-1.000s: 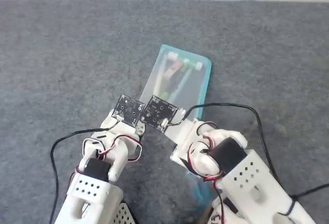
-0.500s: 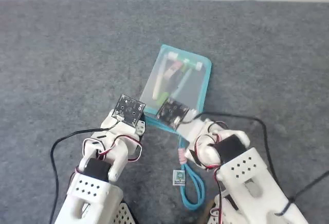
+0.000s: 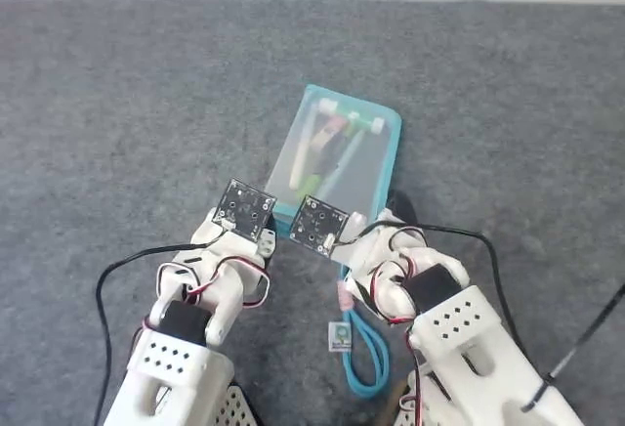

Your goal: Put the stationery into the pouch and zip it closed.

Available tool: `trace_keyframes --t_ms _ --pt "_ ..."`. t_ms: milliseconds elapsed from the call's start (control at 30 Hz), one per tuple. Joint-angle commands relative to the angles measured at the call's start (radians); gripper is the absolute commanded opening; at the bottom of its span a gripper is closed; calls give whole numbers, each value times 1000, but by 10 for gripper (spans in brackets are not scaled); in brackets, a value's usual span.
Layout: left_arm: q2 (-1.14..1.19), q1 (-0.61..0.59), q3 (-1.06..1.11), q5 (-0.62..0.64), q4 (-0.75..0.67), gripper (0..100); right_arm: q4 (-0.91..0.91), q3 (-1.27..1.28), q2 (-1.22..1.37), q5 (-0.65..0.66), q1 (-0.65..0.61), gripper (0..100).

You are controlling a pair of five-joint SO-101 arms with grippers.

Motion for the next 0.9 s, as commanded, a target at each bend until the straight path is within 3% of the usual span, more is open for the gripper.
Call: trace_keyframes --t_ms 0,200,433,667,867 --pt "-17 9 -21 -5 -21 12 -36 -8 -24 20 16 399" --pt "-12 9 -21 -5 -21 12 -67 -26 18 58 42 399" --pt "-12 9 -21 -5 -21 12 -120 -181 254 55 81 398" --pt "-14 8 -21 -5 -21 12 -120 -377 440 -14 81 392" --pt "-14 8 -21 -5 -21 12 -148 -407 503 -14 81 243"
